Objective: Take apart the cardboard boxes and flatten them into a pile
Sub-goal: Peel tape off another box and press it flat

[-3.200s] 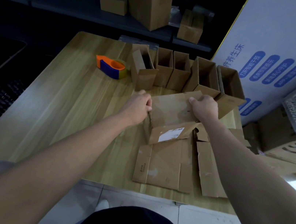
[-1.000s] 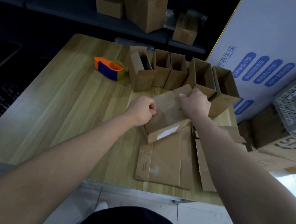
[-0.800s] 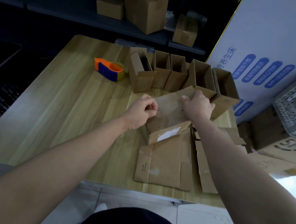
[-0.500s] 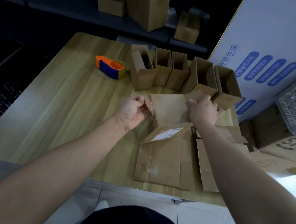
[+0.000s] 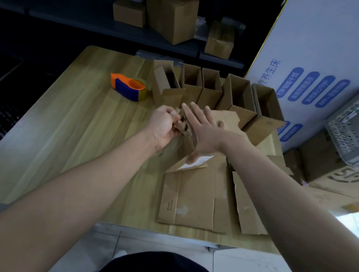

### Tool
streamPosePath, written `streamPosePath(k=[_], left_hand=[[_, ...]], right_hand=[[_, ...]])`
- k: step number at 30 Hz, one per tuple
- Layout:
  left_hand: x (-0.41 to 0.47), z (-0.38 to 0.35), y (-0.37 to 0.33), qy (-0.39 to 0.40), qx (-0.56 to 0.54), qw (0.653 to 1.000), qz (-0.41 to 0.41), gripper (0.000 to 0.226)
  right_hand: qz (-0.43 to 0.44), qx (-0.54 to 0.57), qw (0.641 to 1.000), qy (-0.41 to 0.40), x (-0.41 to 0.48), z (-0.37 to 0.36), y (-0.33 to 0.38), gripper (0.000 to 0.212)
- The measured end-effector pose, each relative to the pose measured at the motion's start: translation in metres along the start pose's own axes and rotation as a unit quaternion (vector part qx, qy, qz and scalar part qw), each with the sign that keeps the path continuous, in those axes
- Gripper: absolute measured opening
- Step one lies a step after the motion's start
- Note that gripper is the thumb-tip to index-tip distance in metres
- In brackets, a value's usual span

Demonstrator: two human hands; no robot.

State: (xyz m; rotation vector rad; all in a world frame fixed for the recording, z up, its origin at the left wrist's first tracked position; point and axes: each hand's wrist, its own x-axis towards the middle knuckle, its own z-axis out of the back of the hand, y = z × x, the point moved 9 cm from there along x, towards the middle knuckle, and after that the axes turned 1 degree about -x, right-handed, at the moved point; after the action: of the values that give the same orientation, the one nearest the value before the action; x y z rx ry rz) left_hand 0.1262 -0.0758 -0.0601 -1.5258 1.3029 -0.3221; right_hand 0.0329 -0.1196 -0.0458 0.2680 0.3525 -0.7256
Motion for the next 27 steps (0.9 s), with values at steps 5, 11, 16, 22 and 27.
streamPosePath(k=[5, 11, 16, 22, 27], left_hand=[[0.002, -0.002, -0.007, 0.016, 0.038, 0.999, -0.015, 0.021], [0.017, 0.05, -0.003, -0.107, -0.144, 0.983, 0.026, 0.025], [0.02, 0.076, -0.019, -0.155, 0.098, 0.982, -0.05, 0.016], [0.028, 0.036, -0.018, -0.059, 0.474, 0.871, -0.117, 0.067], [0.025, 0.024, -0.023, -0.071, 0.554, 0.807, -0.193, 0.011]], right_hand=[[0.048, 0.011, 0.993, -0.107, -0.004, 0.013, 0.012, 0.133], [-0.034, 0.162, 0.967, -0.193, -0.016, 0.023, -0.043, 0.119], [-0.034, 0.224, 0.942, -0.248, -0.028, 0.023, -0.056, 0.11], [-0.031, 0.227, 0.939, -0.256, -0.027, 0.012, -0.045, 0.111], [-0.023, 0.254, 0.932, -0.256, -0.027, -0.003, -0.045, 0.108]])
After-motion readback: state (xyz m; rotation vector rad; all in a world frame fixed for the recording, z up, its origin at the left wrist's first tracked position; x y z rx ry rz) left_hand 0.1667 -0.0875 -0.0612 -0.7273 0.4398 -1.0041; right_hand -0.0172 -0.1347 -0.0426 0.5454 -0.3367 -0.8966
